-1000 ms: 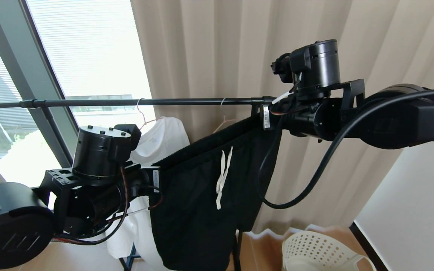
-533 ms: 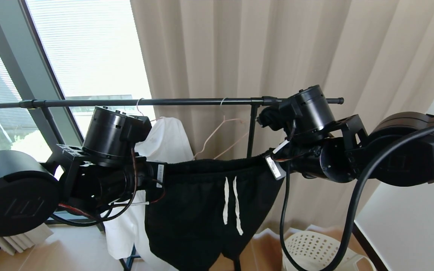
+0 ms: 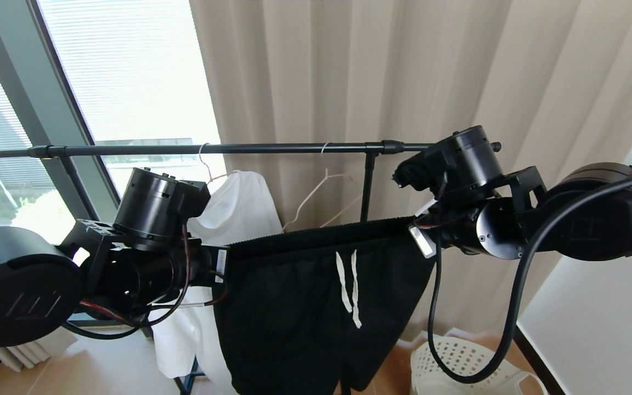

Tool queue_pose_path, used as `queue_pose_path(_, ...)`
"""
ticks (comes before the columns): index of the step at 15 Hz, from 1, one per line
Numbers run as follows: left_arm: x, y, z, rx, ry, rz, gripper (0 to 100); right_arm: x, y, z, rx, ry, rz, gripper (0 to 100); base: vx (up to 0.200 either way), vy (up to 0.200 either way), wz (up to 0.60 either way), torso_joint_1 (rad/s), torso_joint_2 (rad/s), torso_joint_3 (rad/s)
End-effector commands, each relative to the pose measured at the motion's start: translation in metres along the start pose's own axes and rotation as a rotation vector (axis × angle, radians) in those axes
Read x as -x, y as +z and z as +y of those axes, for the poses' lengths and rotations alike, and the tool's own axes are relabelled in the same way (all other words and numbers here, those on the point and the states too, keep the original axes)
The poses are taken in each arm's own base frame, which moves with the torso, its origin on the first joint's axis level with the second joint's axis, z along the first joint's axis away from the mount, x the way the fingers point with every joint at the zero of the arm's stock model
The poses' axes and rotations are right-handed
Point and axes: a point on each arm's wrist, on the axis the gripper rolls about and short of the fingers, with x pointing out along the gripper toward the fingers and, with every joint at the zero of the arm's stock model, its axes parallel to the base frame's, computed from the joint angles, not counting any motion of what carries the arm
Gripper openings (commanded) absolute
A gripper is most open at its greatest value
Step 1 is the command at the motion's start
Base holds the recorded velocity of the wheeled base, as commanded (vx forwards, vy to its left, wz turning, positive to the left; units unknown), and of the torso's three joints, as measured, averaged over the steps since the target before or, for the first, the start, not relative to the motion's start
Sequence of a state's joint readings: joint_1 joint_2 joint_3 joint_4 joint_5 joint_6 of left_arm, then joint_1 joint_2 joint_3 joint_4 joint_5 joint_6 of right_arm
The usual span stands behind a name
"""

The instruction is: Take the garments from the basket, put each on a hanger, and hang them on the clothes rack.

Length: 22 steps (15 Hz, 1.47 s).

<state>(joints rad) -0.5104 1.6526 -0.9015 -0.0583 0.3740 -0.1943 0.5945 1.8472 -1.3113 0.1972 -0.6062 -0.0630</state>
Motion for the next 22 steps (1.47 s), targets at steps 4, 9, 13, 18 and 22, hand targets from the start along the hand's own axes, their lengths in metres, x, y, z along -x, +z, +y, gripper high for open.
queue_pose_path(4,0.004,0.005,0.018,0.035,0.037,-0.023,0,-0.007,0.000,-0.028,-0.012,-0.061,0.015,0,0.000,0.000,0.00,0.000,0.00,0.000)
queue_pose_path(9,-0.019,0.042,0.003,0.019,0.022,-0.088,0,0.032,-0.013,-0.020,0.080,0.016,-0.024,0,0.000,0.000,0.00,0.000,0.00,0.000)
queue_pose_path(13,-0.034,0.073,-0.009,0.042,-0.028,-0.152,0,0.066,-0.033,0.010,0.201,0.132,-0.050,0,0.000,0.000,0.00,0.000,0.00,0.000)
queue_pose_path(18,-0.036,0.090,-0.019,0.050,-0.096,-0.198,0,0.106,-0.046,0.039,0.330,0.307,-0.076,0,0.000,0.000,0.00,0.000,0.00,0.000)
queue_pose_path(22,-0.036,0.104,-0.031,0.066,-0.131,-0.242,0,0.125,-0.051,0.082,0.306,0.433,-0.091,0,0.000,0.000,0.00,0.000,0.00,0.000)
